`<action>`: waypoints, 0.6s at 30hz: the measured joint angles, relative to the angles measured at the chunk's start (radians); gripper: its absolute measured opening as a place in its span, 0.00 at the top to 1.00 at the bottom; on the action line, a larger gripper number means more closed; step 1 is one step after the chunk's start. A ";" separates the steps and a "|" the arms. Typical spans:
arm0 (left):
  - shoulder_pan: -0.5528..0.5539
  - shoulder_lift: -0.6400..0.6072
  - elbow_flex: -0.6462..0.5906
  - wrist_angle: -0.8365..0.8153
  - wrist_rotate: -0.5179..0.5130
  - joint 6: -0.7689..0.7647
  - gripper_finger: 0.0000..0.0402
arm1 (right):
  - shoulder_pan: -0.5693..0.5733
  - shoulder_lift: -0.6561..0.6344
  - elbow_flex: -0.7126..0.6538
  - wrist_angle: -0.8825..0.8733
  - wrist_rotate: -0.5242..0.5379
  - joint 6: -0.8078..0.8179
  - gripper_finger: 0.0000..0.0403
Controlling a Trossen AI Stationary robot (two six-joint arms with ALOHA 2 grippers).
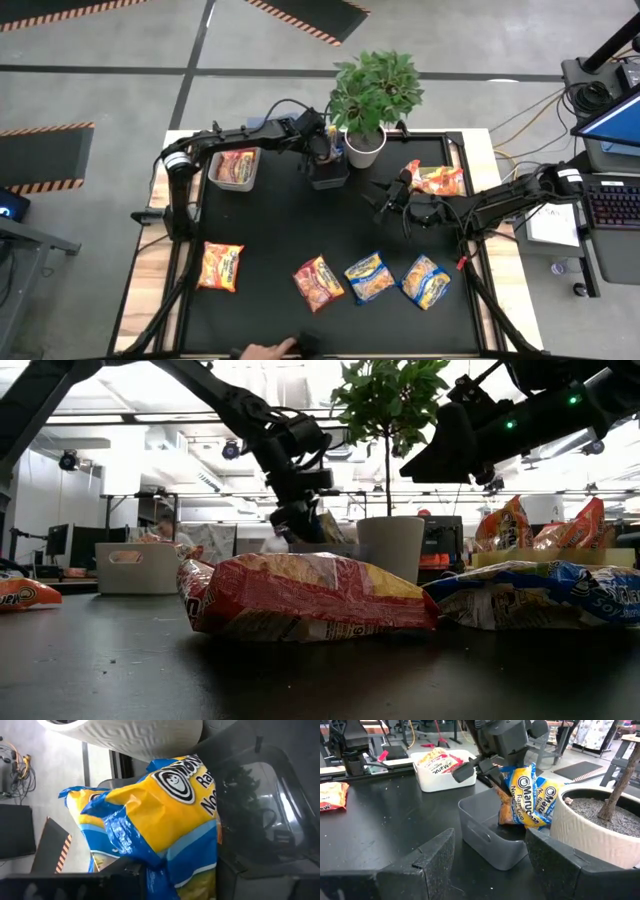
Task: Sort Maruchan noodles
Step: Put the blue noodle pack into the black bin
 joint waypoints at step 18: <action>0.000 -0.006 0.000 0.053 -0.146 -0.006 0.43 | 0.000 0.000 0.000 0.000 -0.001 0.000 0.42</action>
